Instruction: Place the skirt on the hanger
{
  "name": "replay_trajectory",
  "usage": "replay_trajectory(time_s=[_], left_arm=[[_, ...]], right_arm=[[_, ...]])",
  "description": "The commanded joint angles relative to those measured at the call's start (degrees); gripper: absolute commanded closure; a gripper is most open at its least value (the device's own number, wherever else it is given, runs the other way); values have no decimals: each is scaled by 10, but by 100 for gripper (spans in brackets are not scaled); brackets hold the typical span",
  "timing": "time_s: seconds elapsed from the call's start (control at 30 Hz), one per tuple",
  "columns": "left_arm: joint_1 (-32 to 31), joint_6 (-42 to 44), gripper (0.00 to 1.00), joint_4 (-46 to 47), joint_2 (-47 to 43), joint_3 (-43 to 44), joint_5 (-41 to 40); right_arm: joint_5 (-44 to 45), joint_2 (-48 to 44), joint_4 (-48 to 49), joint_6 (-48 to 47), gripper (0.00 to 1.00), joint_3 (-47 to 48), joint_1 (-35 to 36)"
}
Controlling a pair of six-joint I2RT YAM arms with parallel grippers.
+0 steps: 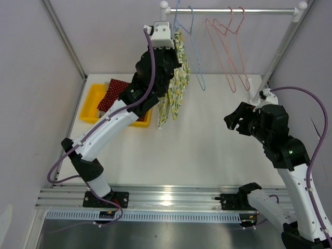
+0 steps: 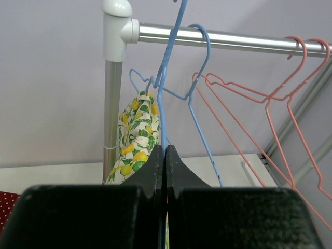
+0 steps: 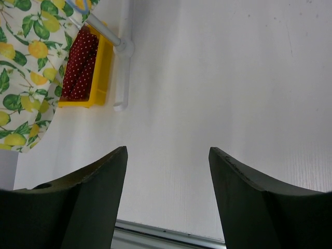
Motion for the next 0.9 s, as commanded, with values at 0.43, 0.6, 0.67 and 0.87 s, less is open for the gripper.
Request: replay_trajectory(time_s=[0.43, 0.6, 0.67, 0.87], left_arm=[[77, -57, 100, -55, 70, 88, 76], [81, -63, 100, -52, 52, 41, 98], [81, -64, 100, -53, 45, 27, 106], [82, -63, 79, -54, 19, -13, 128]], right_arm=[[-3, 3, 1, -20, 29, 13, 2], [-5, 2, 5, -18, 29, 6, 2], [-4, 1, 5, -18, 29, 4, 2], [-7, 1, 7, -17, 29, -3, 2]])
